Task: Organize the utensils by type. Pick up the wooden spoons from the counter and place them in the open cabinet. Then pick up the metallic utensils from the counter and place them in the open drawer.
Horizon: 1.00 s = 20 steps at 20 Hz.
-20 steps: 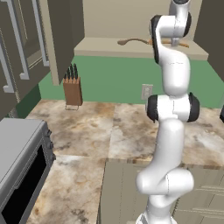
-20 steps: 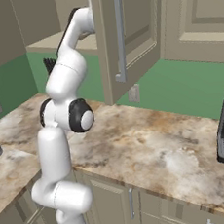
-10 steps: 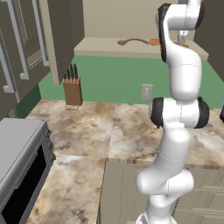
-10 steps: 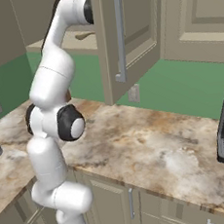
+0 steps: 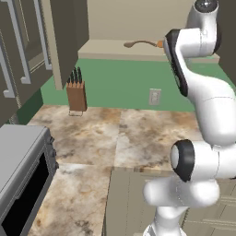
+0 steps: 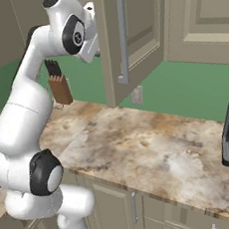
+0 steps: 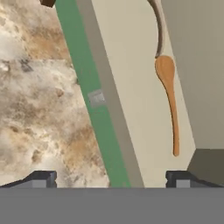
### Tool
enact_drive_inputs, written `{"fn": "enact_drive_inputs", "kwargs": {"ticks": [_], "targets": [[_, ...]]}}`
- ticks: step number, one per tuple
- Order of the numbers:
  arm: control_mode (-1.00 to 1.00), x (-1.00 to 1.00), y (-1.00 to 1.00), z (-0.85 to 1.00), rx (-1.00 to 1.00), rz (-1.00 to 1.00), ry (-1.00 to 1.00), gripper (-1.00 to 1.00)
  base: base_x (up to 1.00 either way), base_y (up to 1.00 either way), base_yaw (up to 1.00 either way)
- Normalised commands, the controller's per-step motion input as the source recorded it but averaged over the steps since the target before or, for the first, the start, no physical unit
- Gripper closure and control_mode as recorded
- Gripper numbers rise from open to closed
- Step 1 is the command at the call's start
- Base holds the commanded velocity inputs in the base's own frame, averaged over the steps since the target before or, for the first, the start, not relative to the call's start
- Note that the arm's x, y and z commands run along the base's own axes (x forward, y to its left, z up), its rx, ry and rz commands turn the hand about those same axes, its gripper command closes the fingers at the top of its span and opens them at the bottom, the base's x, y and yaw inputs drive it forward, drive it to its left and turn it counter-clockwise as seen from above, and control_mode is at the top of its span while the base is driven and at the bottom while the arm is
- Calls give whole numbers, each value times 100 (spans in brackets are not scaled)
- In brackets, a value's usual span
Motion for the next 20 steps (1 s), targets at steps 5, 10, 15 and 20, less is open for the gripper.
{"fn": "enact_drive_inputs", "kwargs": {"ticks": [5,10,15,20], "targets": [[-100,-67,48,-76,1,-21,-14,-100,0,0,0],[-100,-55,16,-26,16,-27,20,-100,0,0,0],[-100,-27,26,-47,15,-30,2,-100,0,0,0],[-100,-9,22,-52,23,-27,0,-100,0,0,0]]}}
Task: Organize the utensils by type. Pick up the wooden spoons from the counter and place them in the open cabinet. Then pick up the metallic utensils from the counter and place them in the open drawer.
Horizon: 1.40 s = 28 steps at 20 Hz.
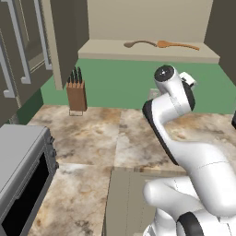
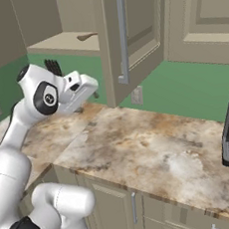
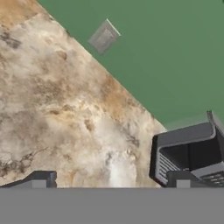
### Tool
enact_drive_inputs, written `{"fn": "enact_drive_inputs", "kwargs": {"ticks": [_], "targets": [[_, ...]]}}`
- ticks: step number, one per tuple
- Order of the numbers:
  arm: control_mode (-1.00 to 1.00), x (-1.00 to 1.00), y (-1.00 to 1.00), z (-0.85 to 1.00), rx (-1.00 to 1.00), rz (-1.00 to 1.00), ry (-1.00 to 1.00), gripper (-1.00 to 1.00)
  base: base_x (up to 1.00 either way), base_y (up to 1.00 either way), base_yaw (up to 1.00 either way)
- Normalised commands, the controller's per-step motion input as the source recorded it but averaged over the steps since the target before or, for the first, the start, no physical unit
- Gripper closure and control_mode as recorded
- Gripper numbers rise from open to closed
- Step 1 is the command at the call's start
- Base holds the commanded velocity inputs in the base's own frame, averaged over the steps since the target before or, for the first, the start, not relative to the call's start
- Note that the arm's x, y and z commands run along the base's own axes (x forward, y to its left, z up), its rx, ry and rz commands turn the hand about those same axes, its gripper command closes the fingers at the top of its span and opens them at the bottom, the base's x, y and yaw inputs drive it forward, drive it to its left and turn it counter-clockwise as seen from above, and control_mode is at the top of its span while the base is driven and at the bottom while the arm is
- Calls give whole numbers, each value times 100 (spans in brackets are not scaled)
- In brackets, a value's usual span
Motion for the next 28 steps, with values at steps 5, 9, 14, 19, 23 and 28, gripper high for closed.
{"fn": "enact_drive_inputs", "kwargs": {"ticks": [5,9,14,19,23,28], "targets": [[-100,-12,10,-57,28,-14,0,-100,0,0,0],[-100,0,8,-47,27,-15,1,-100,0,0,0],[-100,-2,7,-39,23,-2,-2,-100,0,0,0],[-100,0,0,-1,0,0,0,-100,0,0,0],[100,-2,0,-1,0,0,0,-100,-2,0,0],[100,0,0,0,0,0,0,-100,-2,-1,0]]}}
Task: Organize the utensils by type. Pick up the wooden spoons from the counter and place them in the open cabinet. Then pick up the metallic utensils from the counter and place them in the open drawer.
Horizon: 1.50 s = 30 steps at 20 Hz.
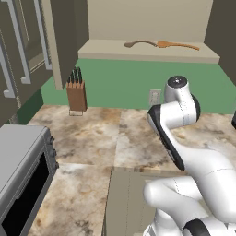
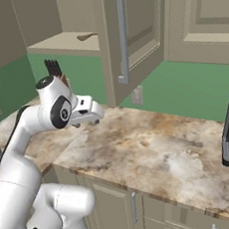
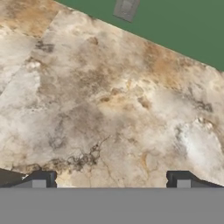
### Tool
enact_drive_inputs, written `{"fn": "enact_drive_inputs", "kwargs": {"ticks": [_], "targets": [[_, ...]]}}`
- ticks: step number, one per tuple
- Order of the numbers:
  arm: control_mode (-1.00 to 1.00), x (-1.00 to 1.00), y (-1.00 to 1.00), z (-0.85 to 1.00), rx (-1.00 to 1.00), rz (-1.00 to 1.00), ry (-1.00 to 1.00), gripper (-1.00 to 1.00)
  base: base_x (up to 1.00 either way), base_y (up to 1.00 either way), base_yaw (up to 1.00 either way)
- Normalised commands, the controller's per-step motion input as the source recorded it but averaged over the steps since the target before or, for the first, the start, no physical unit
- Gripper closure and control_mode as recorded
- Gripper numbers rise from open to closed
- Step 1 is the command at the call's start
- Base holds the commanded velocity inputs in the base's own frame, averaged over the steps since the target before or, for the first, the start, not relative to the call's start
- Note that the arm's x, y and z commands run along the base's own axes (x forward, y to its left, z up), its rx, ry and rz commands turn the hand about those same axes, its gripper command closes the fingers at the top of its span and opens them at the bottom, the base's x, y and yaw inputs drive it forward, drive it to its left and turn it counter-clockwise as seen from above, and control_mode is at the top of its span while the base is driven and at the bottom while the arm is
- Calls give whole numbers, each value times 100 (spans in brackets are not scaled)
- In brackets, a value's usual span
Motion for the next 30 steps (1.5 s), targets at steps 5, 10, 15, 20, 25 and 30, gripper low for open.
{"fn": "enact_drive_inputs", "kwargs": {"ticks": [5,10,15,20,25,30], "targets": [[100,0,0,0,0,0,0,-100,-22,-17,0],[100,0,0,0,0,0,0,-100,0,-59,4],[100,0,0,0,0,0,0,-100,-43,-24,9],[100,0,0,0,0,0,0,-100,-90,38,0],[100,0,0,0,0,0,0,-100,-74,24,-1],[100,0,0,0,0,0,0,-100,-59,-17,-13]]}}
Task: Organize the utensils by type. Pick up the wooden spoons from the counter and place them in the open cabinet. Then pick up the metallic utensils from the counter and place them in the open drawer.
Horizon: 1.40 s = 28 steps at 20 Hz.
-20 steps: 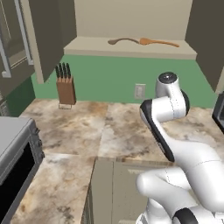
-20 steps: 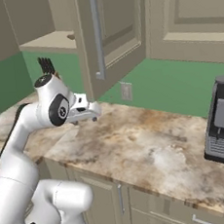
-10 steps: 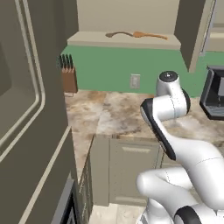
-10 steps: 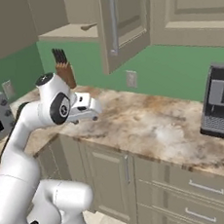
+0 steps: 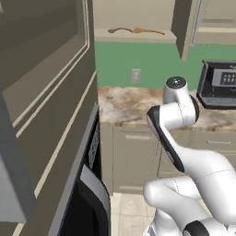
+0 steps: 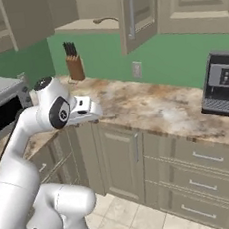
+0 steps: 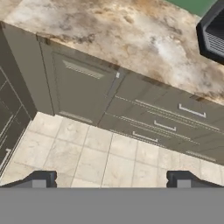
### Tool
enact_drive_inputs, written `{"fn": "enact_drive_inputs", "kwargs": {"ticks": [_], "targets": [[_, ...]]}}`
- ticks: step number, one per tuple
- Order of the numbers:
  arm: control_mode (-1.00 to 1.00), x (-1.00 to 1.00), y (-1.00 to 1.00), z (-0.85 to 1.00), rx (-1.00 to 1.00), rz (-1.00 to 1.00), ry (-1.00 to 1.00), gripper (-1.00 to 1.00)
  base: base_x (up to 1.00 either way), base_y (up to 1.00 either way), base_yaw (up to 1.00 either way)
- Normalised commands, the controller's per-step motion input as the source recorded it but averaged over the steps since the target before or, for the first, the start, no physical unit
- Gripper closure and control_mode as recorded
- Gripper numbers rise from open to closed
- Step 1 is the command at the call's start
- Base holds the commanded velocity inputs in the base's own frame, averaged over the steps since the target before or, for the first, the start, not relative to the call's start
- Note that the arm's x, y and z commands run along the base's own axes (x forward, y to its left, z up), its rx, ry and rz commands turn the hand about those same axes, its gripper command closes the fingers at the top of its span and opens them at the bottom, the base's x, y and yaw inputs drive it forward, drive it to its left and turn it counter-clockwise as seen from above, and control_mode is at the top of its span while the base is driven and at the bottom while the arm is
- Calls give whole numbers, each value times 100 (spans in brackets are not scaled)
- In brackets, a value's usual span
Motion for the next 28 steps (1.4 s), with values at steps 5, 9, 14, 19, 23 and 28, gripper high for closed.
{"fn": "enact_drive_inputs", "kwargs": {"ticks": [5,9,14,19,23,28], "targets": [[100,0,0,0,0,0,0,-100,-1,-32,-90],[100,0,0,0,0,0,0,-100,0,-24,-96],[100,0,0,0,0,0,0,-100,0,-19,-100],[100,0,0,0,0,0,0,-100,9,-7,-98],[100,0,0,0,0,0,0,-100,30,0,-87],[100,0,0,0,0,0,0,-100,61,12,-67]]}}
